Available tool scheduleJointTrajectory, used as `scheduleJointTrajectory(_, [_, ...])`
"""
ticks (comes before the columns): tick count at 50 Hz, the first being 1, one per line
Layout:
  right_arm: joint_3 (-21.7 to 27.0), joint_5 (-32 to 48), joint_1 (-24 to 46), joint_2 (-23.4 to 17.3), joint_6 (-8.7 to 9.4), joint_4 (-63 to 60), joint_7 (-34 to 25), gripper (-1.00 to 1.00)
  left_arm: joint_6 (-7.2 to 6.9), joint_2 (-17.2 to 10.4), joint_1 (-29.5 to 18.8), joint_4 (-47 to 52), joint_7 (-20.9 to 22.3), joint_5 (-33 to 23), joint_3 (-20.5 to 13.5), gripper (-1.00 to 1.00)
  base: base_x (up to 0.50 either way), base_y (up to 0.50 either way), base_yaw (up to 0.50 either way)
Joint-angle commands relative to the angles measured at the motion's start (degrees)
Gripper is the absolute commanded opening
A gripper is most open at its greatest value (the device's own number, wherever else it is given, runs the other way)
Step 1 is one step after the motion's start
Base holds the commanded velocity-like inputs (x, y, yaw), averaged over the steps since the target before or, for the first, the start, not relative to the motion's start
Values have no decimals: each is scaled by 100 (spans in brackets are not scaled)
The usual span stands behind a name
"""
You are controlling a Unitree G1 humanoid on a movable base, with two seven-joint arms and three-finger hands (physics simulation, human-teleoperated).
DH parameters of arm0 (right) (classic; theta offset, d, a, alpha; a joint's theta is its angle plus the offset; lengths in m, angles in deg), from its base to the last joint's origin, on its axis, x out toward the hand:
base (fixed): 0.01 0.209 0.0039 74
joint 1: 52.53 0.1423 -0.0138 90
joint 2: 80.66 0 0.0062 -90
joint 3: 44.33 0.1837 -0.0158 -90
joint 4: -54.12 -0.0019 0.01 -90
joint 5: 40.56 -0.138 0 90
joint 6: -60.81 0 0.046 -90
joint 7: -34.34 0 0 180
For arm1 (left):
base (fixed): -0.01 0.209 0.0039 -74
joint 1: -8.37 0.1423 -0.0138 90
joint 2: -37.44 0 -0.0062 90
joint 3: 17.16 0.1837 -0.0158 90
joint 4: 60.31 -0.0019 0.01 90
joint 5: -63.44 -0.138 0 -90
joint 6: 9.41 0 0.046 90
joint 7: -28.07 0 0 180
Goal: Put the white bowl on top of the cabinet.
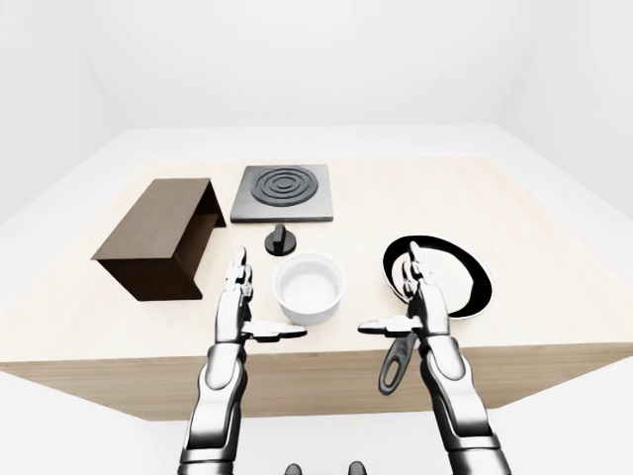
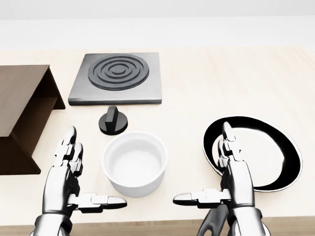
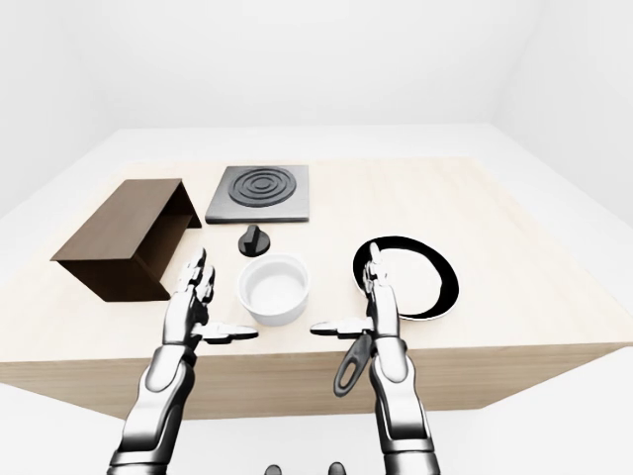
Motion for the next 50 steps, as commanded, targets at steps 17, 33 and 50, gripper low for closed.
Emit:
scheduleJointTrajectory(17, [46, 357, -18, -34, -289, 134, 274, 100, 243, -54, 65, 23, 65, -86, -103, 100, 0, 0, 0])
scheduleJointTrajectory(33, [38, 458, 64, -33, -428, 347, 389, 100, 232, -60, 73, 22, 108, -85, -98, 100, 0, 0, 0])
scheduleJointTrajectory(50, [6, 286, 55, -38, -215, 319, 153, 100, 142, -51, 140, 137, 183, -82, -68, 100, 0, 23, 0])
